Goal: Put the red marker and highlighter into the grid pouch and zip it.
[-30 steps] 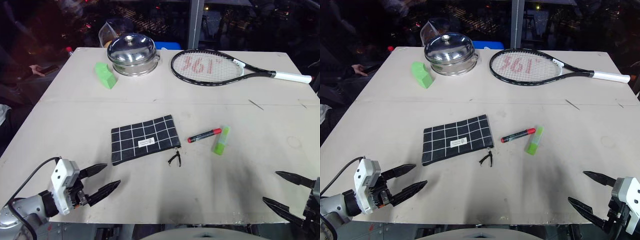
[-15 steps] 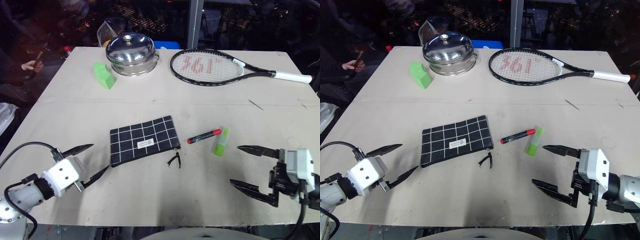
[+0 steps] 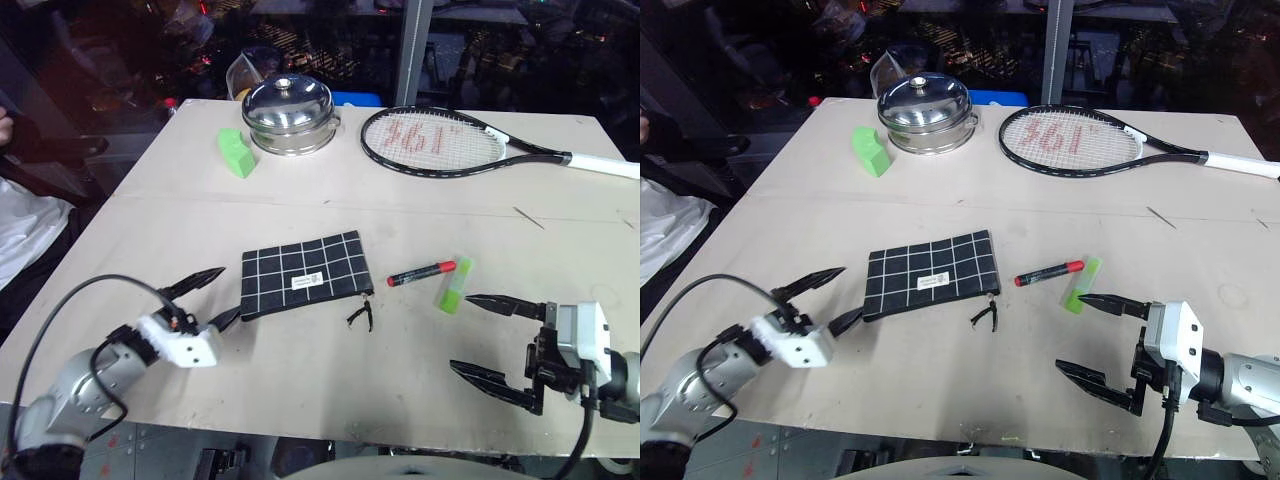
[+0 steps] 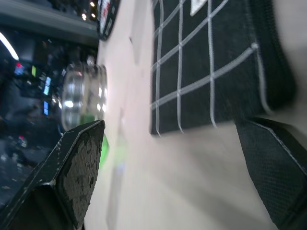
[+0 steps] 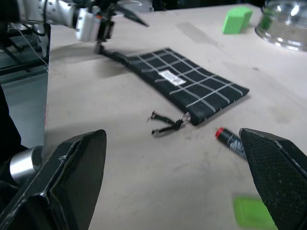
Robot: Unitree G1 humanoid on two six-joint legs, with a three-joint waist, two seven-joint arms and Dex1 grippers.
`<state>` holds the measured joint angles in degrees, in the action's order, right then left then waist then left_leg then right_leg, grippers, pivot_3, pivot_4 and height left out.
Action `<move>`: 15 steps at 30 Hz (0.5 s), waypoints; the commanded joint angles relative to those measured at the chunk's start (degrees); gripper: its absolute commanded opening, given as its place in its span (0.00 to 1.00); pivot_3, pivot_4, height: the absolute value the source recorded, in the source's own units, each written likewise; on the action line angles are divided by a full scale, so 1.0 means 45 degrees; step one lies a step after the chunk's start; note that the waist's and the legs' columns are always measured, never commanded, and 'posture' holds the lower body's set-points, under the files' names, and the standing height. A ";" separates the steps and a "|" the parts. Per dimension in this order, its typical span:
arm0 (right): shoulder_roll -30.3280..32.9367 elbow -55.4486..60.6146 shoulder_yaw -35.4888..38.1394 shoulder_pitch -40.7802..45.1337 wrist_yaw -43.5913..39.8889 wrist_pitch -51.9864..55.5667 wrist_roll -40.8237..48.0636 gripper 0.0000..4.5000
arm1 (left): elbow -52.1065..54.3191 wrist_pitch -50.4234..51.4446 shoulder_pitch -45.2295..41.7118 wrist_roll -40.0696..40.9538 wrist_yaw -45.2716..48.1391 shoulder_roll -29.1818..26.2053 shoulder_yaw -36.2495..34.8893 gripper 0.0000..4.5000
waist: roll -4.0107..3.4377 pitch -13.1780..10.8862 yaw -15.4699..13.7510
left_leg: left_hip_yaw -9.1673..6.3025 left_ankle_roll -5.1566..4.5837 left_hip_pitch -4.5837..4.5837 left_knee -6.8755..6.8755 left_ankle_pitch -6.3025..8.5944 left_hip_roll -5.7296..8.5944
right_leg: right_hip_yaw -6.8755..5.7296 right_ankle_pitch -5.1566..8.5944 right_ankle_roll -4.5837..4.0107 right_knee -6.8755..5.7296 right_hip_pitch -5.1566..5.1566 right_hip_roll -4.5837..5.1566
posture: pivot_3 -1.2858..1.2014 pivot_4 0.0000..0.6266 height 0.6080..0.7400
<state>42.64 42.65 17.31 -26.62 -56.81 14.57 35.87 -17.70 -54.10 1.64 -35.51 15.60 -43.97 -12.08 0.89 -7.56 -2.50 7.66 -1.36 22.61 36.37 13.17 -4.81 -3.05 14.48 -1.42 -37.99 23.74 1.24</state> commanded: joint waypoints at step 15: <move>-0.1356 0.1618 -0.0369 -0.1127 0.2651 0.0211 -0.1377 1.00 | -0.0924 -0.0257 -0.3102 0.2792 0.2019 -0.0169 0.4742 0.49 | 0.0023 0.0005 0.0127 | -0.0001 -0.0056 0.0031 0.0030 -0.0033 -0.0013 | -0.0017 -0.0009 0.0077 0.0006 -0.0013 -0.0009 | 0.52 0.24 1.00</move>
<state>36.60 47.65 16.10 -31.74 -46.87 14.76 30.52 -22.82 -55.29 -11.79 -25.79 22.96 -44.73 8.09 0.99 -7.54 -1.92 7.66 -1.61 22.75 36.50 13.02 -4.87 -3.13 14.44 -1.07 -37.96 23.68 1.19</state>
